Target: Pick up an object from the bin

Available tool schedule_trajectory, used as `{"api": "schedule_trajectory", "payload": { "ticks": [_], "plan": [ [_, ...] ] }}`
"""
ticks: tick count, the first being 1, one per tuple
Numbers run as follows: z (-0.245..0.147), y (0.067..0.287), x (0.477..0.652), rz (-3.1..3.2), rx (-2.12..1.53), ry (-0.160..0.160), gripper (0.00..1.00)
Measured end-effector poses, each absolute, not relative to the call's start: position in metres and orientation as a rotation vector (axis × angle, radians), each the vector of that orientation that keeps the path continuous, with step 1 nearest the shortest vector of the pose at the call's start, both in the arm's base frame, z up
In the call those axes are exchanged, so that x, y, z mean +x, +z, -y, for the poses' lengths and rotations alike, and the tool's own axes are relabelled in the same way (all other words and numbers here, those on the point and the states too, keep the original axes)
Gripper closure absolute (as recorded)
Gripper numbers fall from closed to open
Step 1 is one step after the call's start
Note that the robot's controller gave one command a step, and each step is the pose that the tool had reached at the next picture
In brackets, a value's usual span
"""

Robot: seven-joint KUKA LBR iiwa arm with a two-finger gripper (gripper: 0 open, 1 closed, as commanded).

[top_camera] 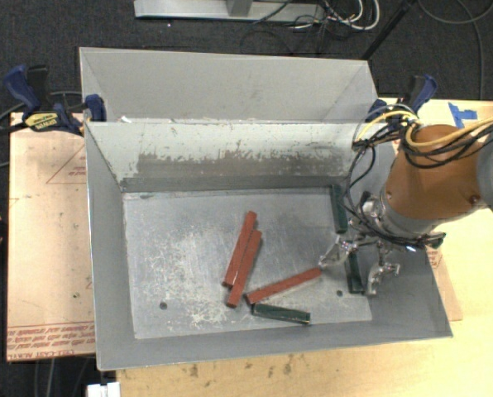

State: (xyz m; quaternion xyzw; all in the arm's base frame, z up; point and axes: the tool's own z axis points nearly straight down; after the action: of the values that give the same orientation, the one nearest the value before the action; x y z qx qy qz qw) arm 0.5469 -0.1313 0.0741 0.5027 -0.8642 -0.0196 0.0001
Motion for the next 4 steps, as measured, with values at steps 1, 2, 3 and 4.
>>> {"api": "schedule_trajectory", "payload": {
  "ticks": [1, 2, 3, 4],
  "plan": [
    [0.1406, 0.0788, 0.5431, 2.664, 1.700, -0.010, 1.00],
    [0.1406, 0.0788, 0.5431, 2.664, 1.700, -0.010, 1.00],
    [0.1397, 0.0791, 0.5435, 2.663, 1.701, -0.010, 1.00],
    [0.1384, 0.0839, 0.5421, 2.654, 1.700, -0.013, 1.00]
  ]
}}
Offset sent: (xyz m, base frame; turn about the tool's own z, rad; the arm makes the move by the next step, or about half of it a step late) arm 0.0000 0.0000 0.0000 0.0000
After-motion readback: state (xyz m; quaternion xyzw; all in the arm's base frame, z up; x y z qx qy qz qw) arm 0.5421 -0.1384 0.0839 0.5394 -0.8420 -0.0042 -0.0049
